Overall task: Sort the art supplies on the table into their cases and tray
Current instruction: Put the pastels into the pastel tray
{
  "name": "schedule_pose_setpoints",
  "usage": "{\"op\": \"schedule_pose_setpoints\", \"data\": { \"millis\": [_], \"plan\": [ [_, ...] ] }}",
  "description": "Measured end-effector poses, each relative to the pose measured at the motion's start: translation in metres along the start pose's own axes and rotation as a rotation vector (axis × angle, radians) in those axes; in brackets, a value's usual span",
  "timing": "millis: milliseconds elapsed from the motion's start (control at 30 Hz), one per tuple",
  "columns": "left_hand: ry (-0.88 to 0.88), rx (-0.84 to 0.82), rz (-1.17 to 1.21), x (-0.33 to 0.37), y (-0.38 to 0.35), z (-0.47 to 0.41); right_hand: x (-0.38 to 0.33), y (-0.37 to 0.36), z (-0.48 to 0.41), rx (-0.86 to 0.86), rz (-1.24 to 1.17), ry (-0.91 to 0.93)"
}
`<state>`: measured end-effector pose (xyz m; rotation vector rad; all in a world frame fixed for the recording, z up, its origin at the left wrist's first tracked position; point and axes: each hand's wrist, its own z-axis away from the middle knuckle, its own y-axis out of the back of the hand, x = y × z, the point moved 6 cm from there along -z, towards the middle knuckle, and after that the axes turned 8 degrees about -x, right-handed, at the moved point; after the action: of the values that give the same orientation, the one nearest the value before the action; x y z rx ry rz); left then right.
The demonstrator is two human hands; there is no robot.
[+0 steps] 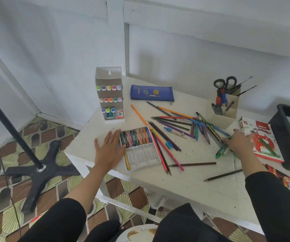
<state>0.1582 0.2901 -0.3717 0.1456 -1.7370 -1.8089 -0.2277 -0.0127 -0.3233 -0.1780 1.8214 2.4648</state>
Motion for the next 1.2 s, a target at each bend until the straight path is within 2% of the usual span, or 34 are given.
{"op": "schedule_pose_setpoints", "data": {
  "millis": [133, 400, 600, 733, 800, 900, 967, 1100, 1200],
  "plan": [
    [0.010, -0.005, -0.016, 0.000, 0.000, 0.000, -0.002, 0.001, 0.001, 0.014, 0.041, 0.010],
    [0.013, -0.013, -0.027, -0.001, 0.000, -0.001, 0.000, 0.006, 0.005, 0.060, -0.033, 0.061],
    [0.023, -0.026, -0.041, -0.001, -0.001, -0.001, 0.001, 0.000, -0.011, -0.117, 0.072, 0.044],
    [0.028, -0.028, -0.046, 0.000, -0.001, -0.001, -0.006, 0.009, -0.006, -0.029, 0.061, 0.061],
    [0.030, -0.025, -0.044, -0.001, -0.001, -0.001, -0.009, 0.015, 0.000, 0.086, -0.025, 0.110],
    [0.031, -0.024, -0.046, -0.002, -0.001, -0.001, -0.015, 0.019, 0.013, 0.243, -0.355, 0.232],
    [0.033, -0.022, -0.043, -0.001, -0.002, -0.001, -0.018, 0.020, 0.024, 0.315, -0.461, 0.292],
    [0.035, -0.011, -0.029, -0.001, -0.001, 0.000, -0.024, 0.026, 0.041, 0.392, -0.645, 0.369],
    [0.033, -0.003, -0.021, -0.001, -0.001, 0.000, -0.032, 0.027, 0.052, 0.368, -0.777, 0.411]
  ]
}}
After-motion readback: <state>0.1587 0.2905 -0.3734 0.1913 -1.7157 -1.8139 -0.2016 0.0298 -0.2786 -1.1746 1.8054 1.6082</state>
